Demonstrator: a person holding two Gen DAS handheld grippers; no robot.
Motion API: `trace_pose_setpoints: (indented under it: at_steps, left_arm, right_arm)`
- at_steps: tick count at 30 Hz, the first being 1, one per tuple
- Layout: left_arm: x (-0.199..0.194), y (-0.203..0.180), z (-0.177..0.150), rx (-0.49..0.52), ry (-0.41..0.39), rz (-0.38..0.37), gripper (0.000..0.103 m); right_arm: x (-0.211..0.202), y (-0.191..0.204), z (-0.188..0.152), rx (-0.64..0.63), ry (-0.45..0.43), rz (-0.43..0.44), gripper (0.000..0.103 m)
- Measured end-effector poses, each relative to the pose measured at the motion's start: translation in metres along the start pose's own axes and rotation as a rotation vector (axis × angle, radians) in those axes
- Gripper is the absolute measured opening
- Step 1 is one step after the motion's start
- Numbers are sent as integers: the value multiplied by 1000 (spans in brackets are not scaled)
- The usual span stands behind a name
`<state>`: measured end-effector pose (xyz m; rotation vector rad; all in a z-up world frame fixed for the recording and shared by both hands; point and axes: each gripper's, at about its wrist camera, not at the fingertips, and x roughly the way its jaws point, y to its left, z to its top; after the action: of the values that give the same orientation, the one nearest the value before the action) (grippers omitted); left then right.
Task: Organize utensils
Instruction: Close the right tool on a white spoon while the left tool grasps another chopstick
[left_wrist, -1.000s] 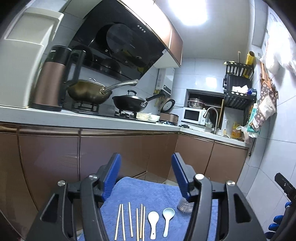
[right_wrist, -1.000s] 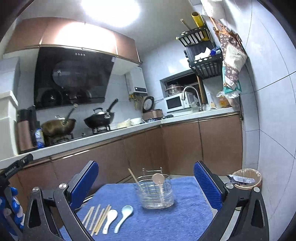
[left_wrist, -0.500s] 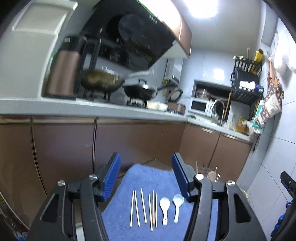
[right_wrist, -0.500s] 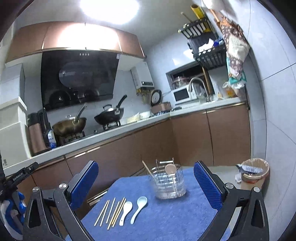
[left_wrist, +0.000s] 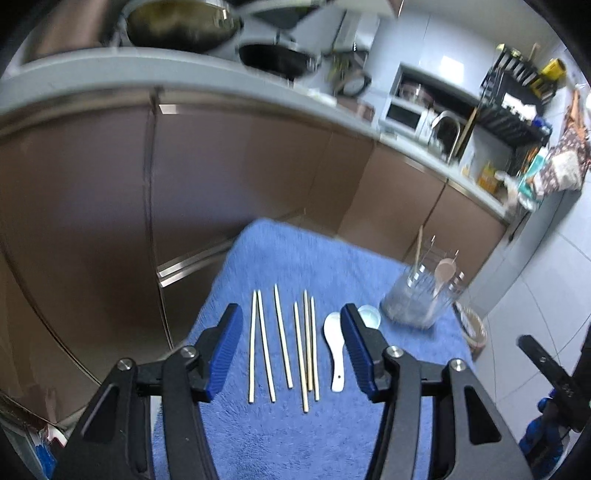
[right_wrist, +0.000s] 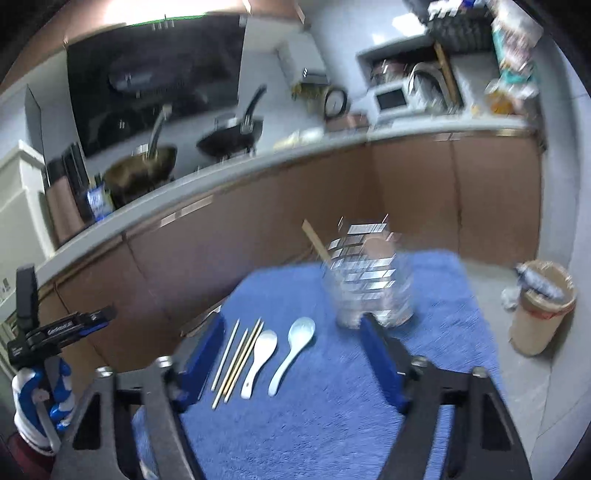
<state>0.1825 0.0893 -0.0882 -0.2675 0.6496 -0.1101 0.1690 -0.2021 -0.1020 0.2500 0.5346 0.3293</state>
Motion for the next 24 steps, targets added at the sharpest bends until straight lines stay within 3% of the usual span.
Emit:
trace_pose_setpoints:
  at_steps: [8, 13, 24]
  left_arm:
    - [107, 20, 18, -37, 287, -40, 39]
    - [167, 33, 17, -85, 424, -53, 33]
    - [236, 24, 20, -82, 528, -53, 31]
  right_arm:
    - [116, 0, -14, -13, 254, 122, 45]
    - [164, 1, -19, -34, 355, 164, 39]
    - [228, -1, -24, -52, 467, 203, 39]
